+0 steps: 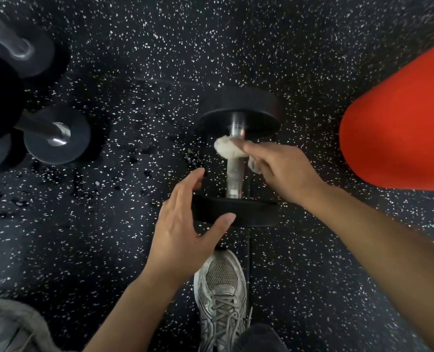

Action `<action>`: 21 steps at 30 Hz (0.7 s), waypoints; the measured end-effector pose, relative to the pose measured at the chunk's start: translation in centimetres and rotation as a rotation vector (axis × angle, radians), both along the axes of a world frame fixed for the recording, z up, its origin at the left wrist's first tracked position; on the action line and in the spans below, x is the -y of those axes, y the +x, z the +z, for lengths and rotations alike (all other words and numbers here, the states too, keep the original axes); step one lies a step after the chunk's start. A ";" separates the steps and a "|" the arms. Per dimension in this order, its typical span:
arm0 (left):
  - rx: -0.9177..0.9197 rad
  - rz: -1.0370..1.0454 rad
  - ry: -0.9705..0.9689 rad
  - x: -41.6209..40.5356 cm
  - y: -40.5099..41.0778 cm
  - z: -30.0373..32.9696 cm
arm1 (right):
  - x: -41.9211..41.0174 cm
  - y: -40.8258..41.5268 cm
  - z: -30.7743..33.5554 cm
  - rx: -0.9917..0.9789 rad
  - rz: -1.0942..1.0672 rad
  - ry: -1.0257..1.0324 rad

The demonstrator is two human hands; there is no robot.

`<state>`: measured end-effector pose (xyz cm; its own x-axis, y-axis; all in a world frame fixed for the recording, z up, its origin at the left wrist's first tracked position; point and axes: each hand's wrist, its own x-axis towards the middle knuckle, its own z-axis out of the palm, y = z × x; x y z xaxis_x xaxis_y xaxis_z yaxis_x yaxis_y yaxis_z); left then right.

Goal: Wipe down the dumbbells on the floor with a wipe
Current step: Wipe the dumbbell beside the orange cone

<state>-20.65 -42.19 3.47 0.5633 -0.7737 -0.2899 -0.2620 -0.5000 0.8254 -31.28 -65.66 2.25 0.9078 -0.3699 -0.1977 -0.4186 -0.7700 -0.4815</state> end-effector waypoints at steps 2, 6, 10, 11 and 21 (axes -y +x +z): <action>0.010 0.003 0.001 -0.1 0.1 0.0 | -0.7 0.0 0.3 -0.054 0.086 0.030; 0.050 -0.029 0.015 -0.2 1.1 0.3 | -0.3 0.1 0.8 -0.131 0.191 0.212; 0.059 -0.037 0.030 1.4 3.3 1.0 | 0.4 -0.1 2.1 0.271 -0.256 0.437; 0.064 -0.020 0.024 2.2 3.9 1.2 | 0.8 0.0 2.5 0.353 -0.356 0.424; 0.119 0.042 0.050 11.1 10.1 0.5 | 3.4 3.7 1.8 0.083 -0.722 0.432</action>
<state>-10.60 -53.29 3.96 0.6276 -0.7348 -0.2572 -0.3342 -0.5527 0.7634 -27.63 -69.08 4.04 0.4954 -0.7720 -0.3983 -0.6872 -0.0678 -0.7233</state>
